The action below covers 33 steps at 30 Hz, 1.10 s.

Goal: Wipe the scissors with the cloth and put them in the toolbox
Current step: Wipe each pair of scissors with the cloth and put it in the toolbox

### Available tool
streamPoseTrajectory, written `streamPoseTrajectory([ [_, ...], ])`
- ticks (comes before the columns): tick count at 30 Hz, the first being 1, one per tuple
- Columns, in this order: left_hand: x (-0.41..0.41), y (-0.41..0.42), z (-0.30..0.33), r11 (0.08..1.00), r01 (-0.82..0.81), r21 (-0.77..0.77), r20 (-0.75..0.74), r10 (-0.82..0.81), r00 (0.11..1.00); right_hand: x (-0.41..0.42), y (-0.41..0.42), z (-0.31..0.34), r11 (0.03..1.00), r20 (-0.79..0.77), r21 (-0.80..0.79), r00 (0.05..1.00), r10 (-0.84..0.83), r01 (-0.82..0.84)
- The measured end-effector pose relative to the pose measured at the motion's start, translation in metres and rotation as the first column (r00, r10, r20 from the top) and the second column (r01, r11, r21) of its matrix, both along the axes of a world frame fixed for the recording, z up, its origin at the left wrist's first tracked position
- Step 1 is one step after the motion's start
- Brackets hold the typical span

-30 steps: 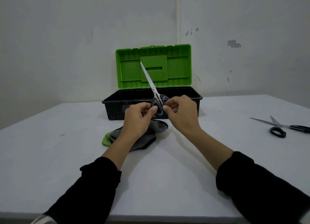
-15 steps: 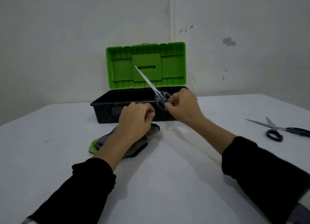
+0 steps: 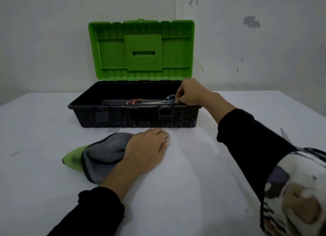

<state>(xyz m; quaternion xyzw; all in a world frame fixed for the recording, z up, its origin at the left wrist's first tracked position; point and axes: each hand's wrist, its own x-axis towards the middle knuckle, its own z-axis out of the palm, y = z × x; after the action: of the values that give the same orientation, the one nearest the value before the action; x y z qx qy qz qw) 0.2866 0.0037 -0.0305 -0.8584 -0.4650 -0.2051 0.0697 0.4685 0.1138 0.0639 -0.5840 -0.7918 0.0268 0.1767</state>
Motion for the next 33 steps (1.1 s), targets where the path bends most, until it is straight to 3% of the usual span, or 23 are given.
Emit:
streamPoseTrajectory([
  [7,0.000,0.000,0.000,1.000,0.000,-0.019,0.030,0.001,1.000,-0.001,0.007,-0.001,1.000,-0.008,-0.006,1.000,0.013,-0.013],
  [15,0.011,-0.005,0.007,1.000,-0.013,0.013,-0.088,0.014,0.996,0.011,-0.032,-0.002,0.971,-0.141,0.240,0.989,0.030,0.004],
  [19,0.049,-0.031,0.010,0.997,0.078,-0.020,-0.014,-0.079,0.997,0.047,-0.078,-0.015,0.932,-0.254,0.351,0.967,-0.002,0.094],
  [28,0.147,-0.092,0.004,0.963,0.224,-0.152,0.206,-0.190,0.960,0.190,-0.163,-0.067,0.896,-0.158,0.146,0.904,-0.397,0.419],
  [33,0.180,-0.098,-0.001,0.953,0.241,-0.186,0.220,-0.198,0.955,0.226,-0.179,-0.075,0.875,-0.099,0.024,0.873,-0.478,0.483],
])
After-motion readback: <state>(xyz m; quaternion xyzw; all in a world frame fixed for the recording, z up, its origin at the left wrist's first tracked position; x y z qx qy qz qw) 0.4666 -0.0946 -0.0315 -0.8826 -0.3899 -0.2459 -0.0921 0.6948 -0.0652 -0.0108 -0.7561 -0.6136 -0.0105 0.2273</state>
